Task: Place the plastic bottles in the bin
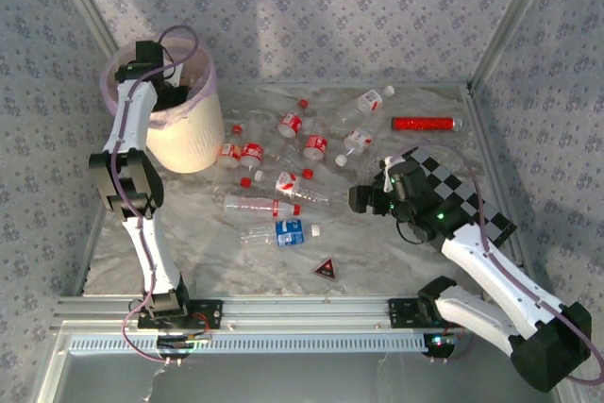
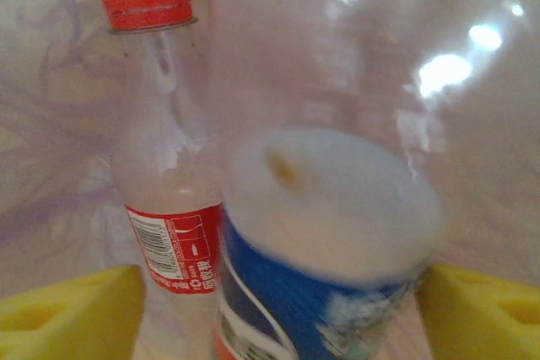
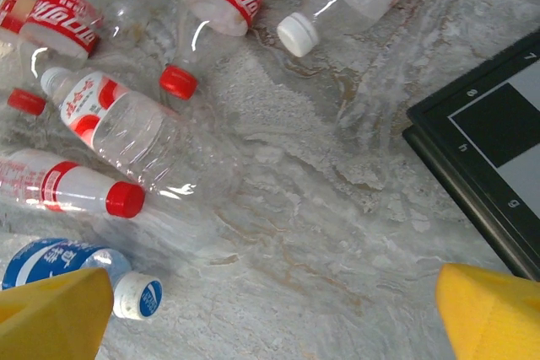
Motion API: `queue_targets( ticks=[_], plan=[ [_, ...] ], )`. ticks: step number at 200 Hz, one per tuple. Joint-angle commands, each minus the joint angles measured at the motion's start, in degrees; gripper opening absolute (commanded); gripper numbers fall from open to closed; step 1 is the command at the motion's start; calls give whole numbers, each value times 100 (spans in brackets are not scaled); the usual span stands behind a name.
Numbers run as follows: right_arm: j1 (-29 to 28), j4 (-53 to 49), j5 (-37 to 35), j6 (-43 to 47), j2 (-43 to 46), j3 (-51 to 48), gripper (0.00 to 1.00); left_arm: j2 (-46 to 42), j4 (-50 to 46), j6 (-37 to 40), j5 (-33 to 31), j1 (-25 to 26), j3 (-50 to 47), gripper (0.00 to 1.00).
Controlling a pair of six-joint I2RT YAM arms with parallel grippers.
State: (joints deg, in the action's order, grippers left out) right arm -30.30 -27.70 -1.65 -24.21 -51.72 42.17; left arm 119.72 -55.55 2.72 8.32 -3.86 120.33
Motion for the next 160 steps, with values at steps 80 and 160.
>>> queue_targets(
  ticks=[80,160],
  plan=[
    [487,-609,-1091,-1681,-1156,955,100,-611,-641,115,-417,-38,878,100],
    [816,-471,-864,-1821,-4341,3235,98,-2655,-497,56,-803,357,-2,100]
  ],
)
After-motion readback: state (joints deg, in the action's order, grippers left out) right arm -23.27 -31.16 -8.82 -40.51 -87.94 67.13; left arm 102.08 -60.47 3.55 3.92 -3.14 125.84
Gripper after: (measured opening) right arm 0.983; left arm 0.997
